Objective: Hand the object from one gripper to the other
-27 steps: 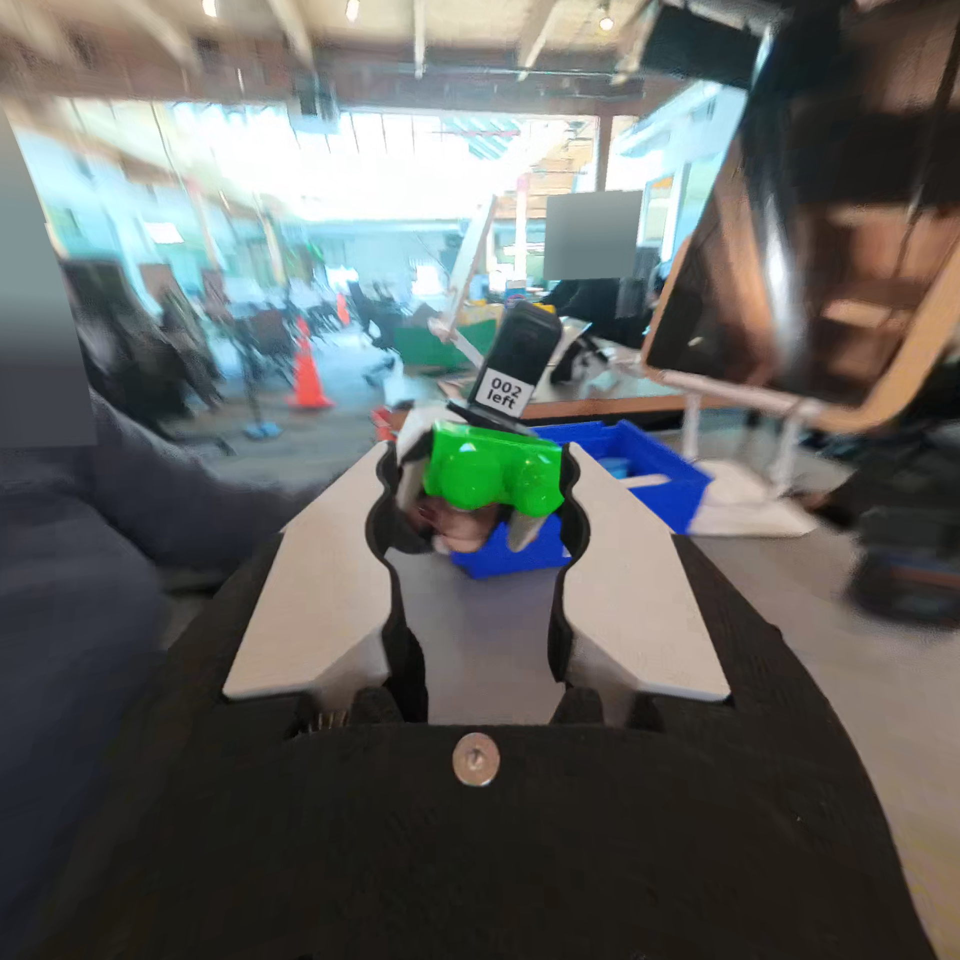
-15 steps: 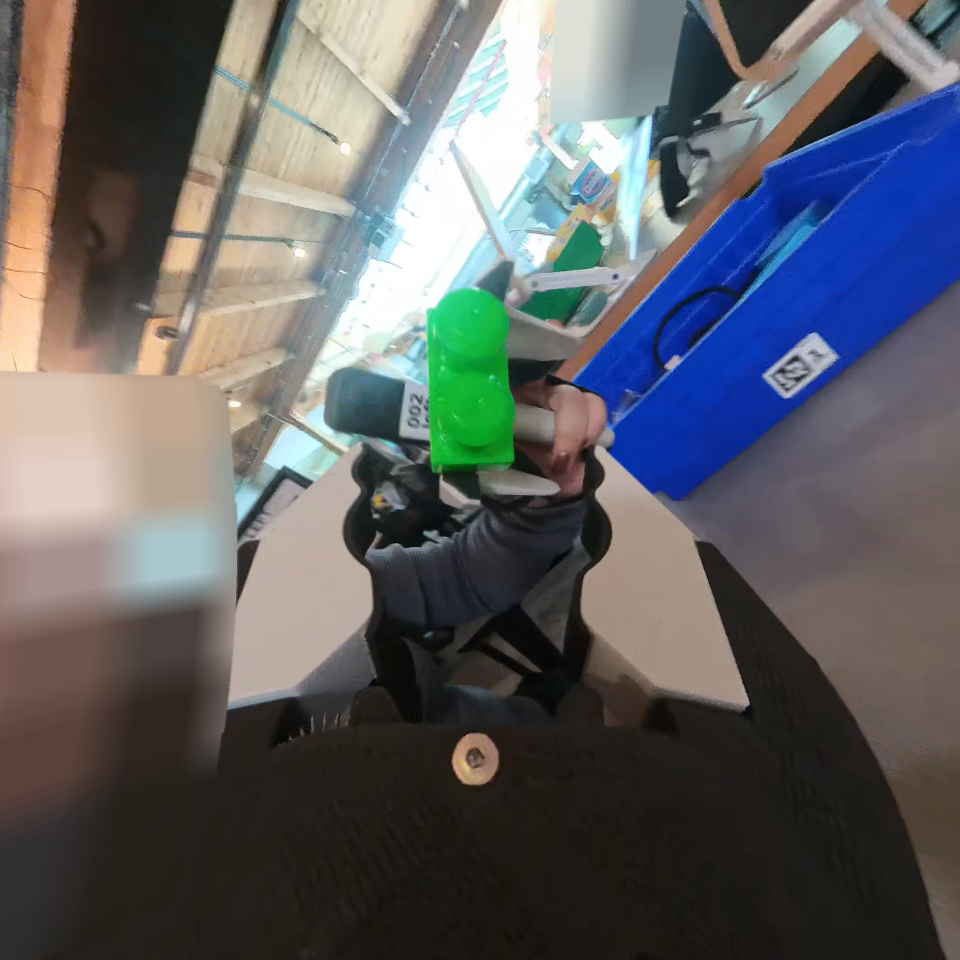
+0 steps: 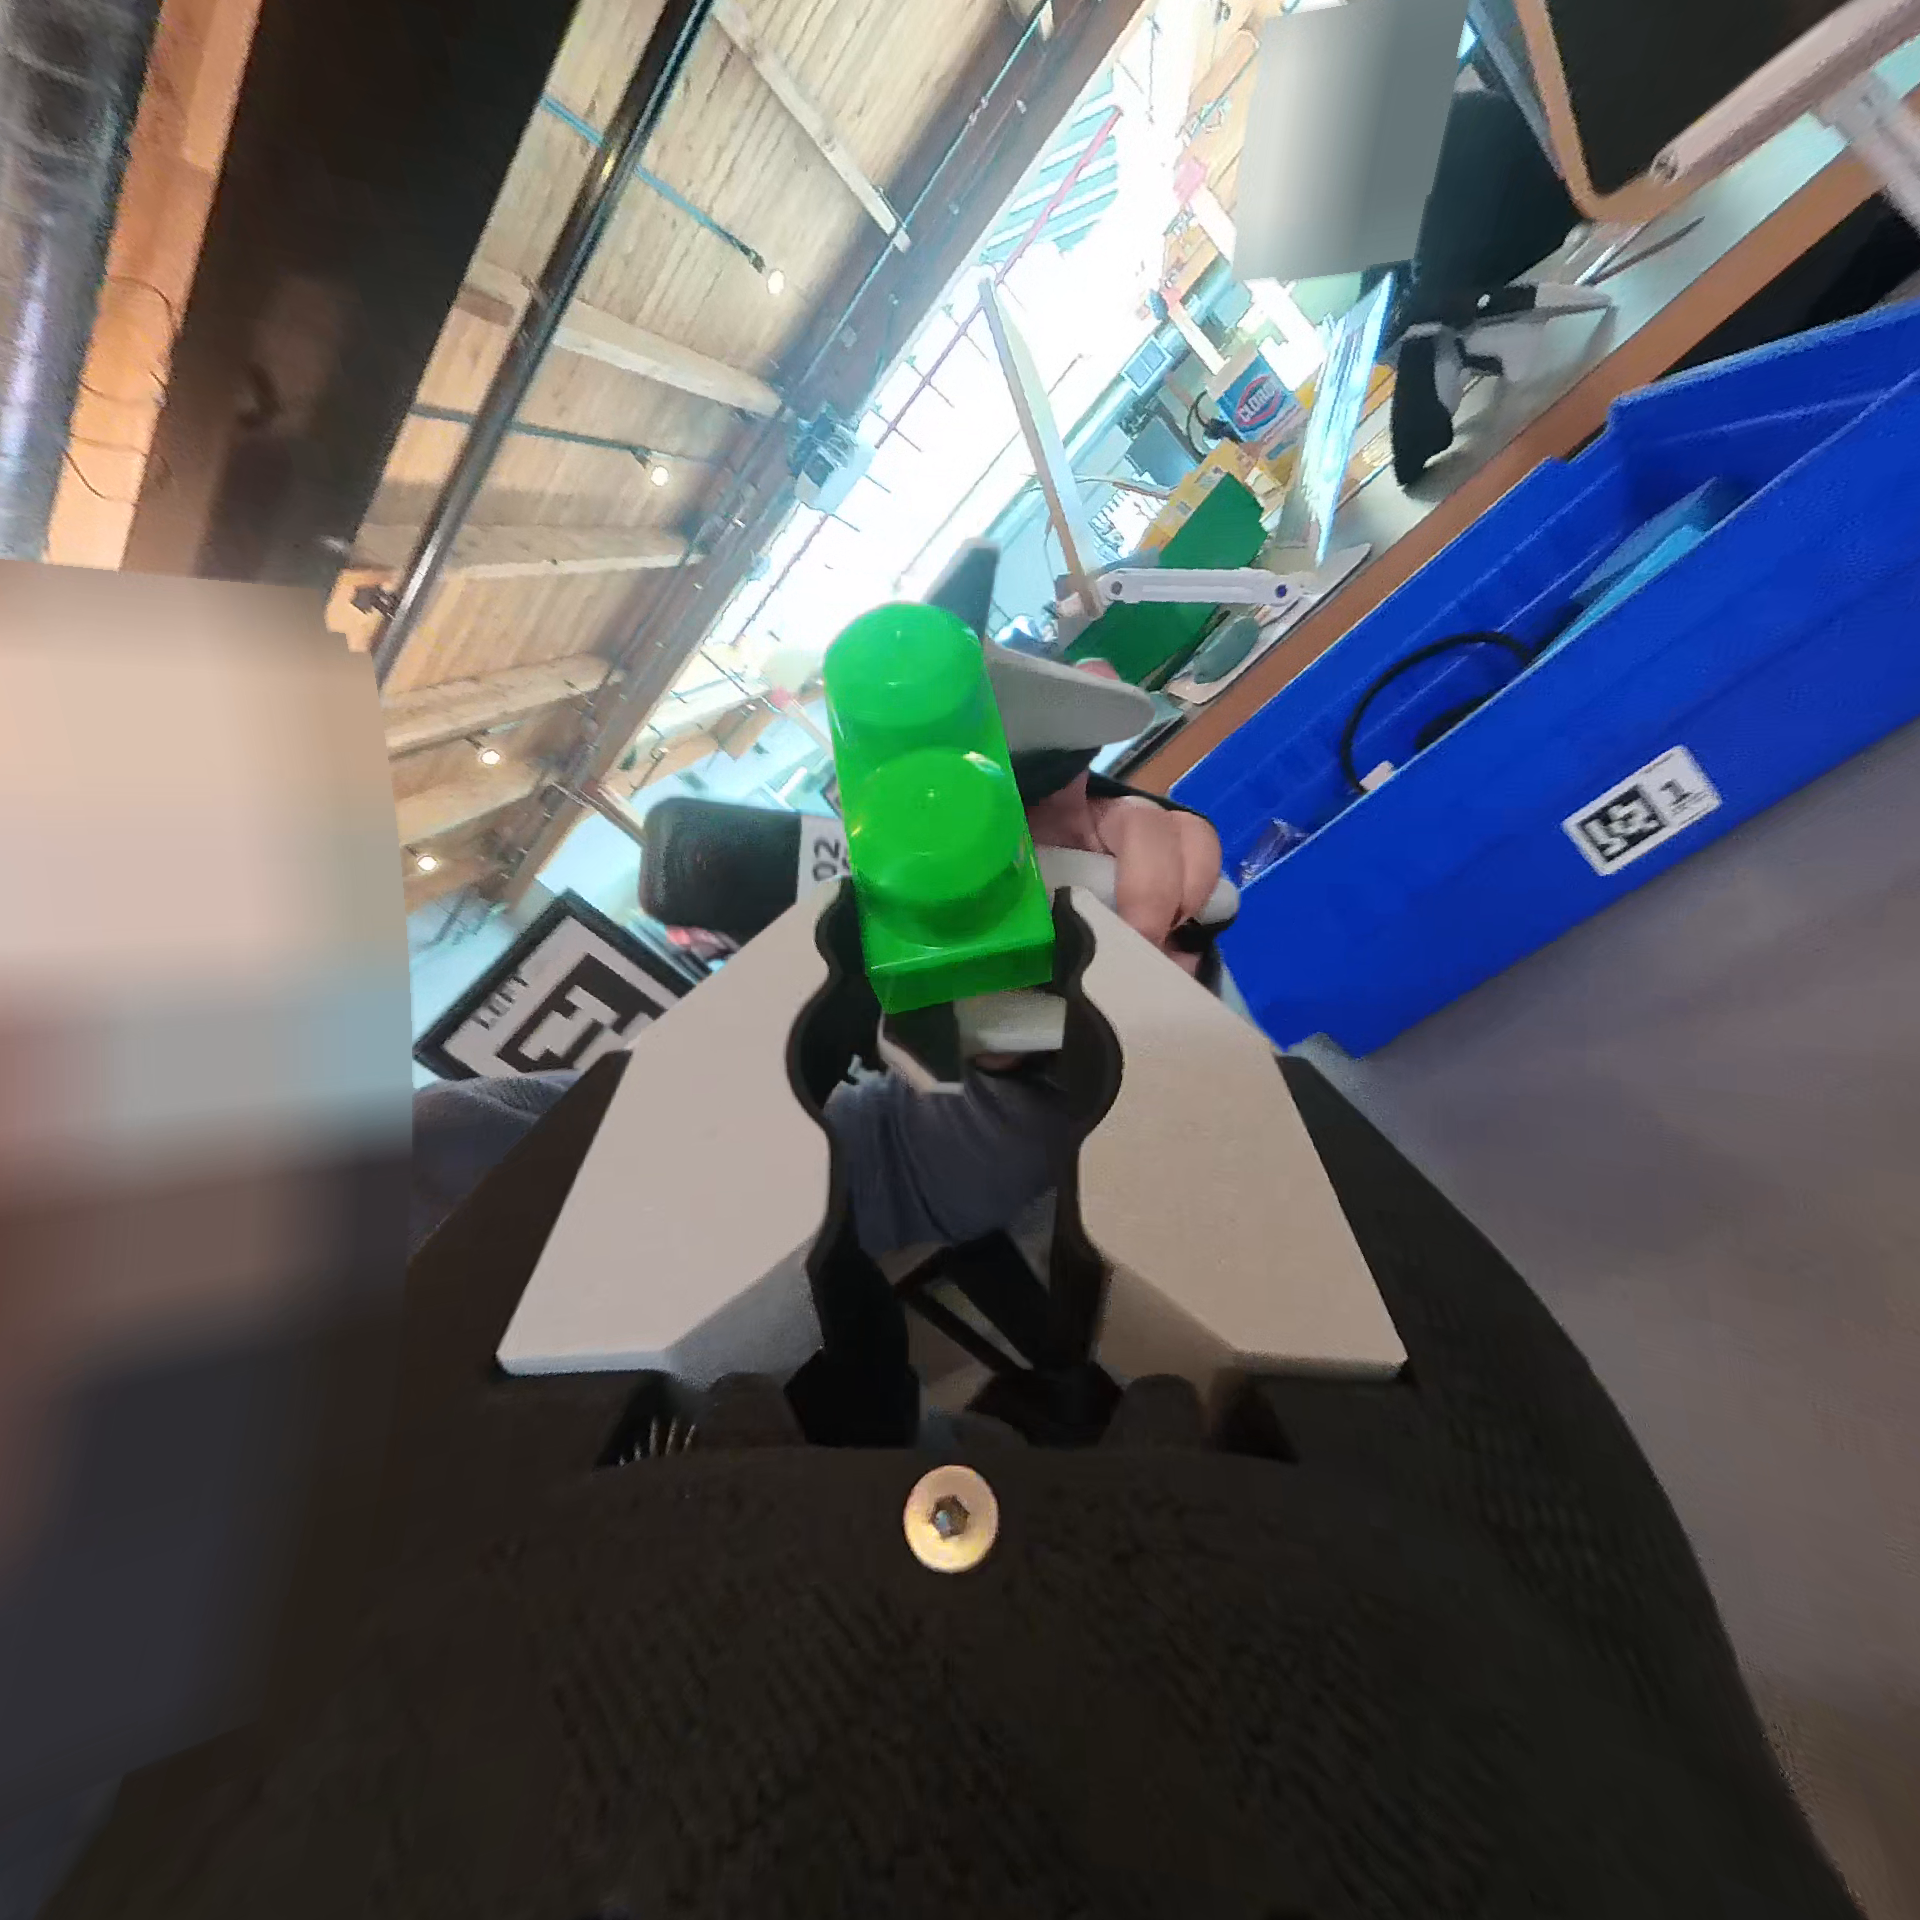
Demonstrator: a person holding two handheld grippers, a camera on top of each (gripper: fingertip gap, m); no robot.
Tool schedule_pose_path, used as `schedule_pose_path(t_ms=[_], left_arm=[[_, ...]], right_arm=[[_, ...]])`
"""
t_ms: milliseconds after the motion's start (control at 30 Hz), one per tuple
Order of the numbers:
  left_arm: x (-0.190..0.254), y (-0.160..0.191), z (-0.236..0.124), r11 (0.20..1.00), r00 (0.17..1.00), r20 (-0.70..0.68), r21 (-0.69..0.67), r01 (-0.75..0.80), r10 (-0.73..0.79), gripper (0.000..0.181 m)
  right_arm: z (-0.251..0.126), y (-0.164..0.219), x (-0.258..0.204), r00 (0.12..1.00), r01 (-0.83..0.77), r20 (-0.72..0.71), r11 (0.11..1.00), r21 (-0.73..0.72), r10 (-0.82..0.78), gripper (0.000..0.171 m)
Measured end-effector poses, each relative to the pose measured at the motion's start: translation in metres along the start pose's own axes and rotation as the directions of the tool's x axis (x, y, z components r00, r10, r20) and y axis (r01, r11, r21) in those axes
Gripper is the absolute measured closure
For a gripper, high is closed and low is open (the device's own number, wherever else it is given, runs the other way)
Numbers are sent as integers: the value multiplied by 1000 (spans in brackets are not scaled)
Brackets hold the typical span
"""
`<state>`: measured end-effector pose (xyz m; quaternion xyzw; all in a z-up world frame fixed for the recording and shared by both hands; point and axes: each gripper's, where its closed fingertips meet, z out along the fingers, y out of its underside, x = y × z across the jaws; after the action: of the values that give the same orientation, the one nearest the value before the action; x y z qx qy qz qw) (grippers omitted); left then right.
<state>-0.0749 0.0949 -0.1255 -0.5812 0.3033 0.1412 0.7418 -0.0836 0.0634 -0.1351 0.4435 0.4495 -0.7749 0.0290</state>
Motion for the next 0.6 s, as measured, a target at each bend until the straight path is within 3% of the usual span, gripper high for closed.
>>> schedule_pose_path(t_ms=[133,267,367,433,533,600], left_arm=[[14,3,-4,956,918,-268,-54,287,-291,95],[26,1,-8,775,645,-453,-201,599,-615,101],[36,2,-9,682,504,-499,-280,676,-705,113],[42,5,-8,674,484,-505,-311,670,-715,127],[50,16,-6,723,547,-484,-344,599,-683,144],[49,15,-7,770,603,-488,-300,563,-631,144]], right_arm=[[-23,0,7,975,175,-119,979,-105,-187,135],[-39,13,9,894,335,-199,895,-296,-401,135],[-45,21,14,813,410,-237,812,-414,-532,135],[-47,23,18,763,441,-252,765,-469,-595,135],[-49,27,21,672,502,-242,670,-547,-700,135],[-48,27,21,632,527,-242,637,-563,-736,135]])
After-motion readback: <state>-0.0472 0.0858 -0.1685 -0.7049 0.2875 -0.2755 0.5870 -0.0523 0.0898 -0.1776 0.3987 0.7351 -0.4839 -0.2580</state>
